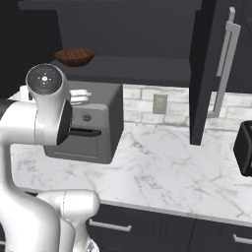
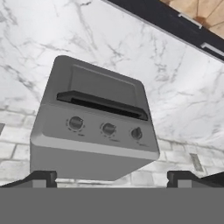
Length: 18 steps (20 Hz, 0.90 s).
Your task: Take the smaller bowl and place it next to the appetizer plate on the dining counter , and place the larger bowl next to the plate with cooked food.
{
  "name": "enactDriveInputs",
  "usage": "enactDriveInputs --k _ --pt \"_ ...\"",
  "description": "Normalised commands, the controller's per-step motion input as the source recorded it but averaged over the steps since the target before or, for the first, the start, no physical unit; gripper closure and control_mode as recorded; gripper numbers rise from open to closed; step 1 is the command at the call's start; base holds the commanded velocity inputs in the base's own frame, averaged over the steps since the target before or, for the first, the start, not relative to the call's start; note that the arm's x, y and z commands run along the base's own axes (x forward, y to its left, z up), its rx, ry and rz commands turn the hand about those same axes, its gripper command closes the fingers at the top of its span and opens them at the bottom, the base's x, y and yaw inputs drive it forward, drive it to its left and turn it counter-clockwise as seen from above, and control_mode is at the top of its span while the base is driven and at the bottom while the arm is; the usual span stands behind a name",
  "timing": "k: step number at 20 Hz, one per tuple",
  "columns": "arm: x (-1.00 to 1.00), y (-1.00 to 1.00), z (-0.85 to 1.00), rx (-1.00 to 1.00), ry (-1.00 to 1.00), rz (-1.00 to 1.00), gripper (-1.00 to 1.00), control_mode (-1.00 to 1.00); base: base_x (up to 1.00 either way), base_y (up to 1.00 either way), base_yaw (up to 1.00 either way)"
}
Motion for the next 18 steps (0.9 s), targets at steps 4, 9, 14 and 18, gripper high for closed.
enactDriveInputs --k 4,9,14,18 --pt "0.01 0.08 0.07 0.00 -0.01 -0.10 -1.00 -1.00 0.00 0.00 0.00" --pt "-0.10 0.01 0.21 0.11 -0.09 -0.15 -1.00 -1.00 0.00 0.00 0.00" --pt "-0.22 0.00 0.52 0.31 -0.12 -0.24 -1.00 -1.00 0.00 0.00 0.00" --pt "-0.06 0.01 0.35 0.29 -0.02 -0.20 -1.00 -1.00 0.00 0.00 0.00"
